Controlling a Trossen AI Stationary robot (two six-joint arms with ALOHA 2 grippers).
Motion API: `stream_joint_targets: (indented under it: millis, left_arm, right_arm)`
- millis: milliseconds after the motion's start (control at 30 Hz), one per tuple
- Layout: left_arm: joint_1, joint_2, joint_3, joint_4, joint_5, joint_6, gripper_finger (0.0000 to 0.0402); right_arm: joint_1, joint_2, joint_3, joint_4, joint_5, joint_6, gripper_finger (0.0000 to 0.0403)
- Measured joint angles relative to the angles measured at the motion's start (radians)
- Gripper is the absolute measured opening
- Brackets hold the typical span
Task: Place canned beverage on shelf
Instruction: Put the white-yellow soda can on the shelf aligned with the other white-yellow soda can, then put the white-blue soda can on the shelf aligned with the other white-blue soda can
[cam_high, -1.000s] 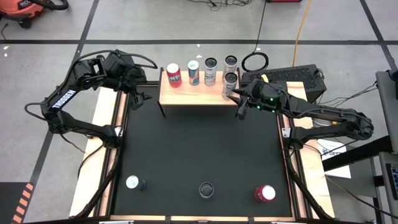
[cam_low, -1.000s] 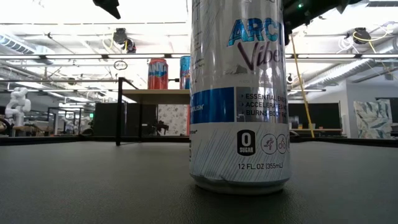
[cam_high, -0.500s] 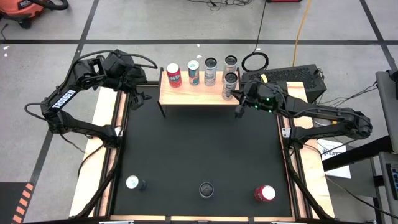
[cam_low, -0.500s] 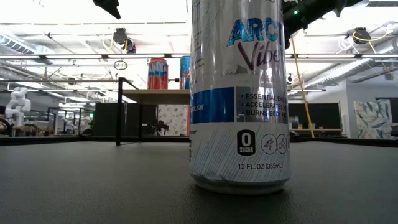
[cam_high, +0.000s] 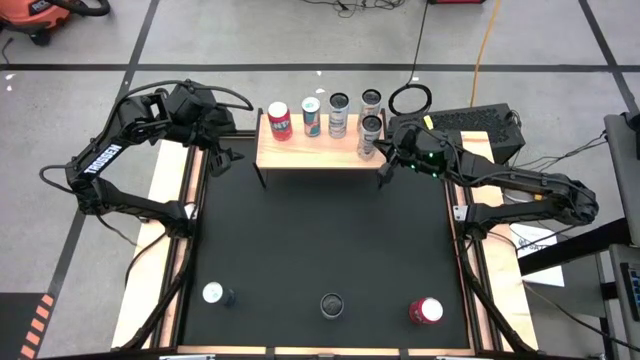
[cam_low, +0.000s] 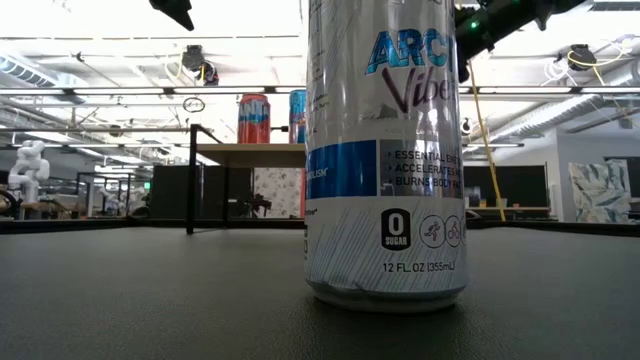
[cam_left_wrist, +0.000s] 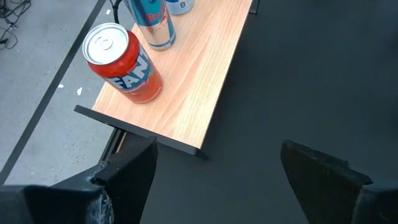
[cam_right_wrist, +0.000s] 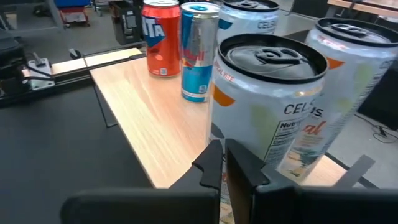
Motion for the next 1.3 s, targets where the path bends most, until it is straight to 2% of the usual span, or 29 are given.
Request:
stream_joint_targets:
  millis: [400,600,767,933,1100,1300]
  left_arm:
    - [0.000,0.000,0.000,0.000,0.000,-0.002,0.0338]
    - [0.000,0.000,0.000,-0.013,0.000,-0.007,0.0338]
    - [0.000,0.000,0.000,-0.041,0.000,-0.010,0.0338]
    - [0.000,0.000,0.000,-0.047,0.000,-0.036,0.0338]
    - [0.000,0.000,0.000,-0.069,0.001,-0.059,0.0338]
    - [0.000,0.000,0.000,-0.079,0.027,-0.062,0.0338]
  right_arm:
    - [-0.024,0.000,0.000,0.000,-0.002,0.011,0.0000]
    - [0.004,-0.036,0.000,-0.032,-0.017,0.031,0.0000]
    - [0.050,-0.100,0.000,-0.030,-0.142,0.090,0.0000]
    - [0.093,-0.141,0.000,-0.072,-0.186,0.137,0.0000]
    - [0.127,-0.142,0.000,-0.142,-0.248,0.201,0.0000]
    - [0.175,-0.132,0.000,-0.100,-0.399,0.265,0.0000]
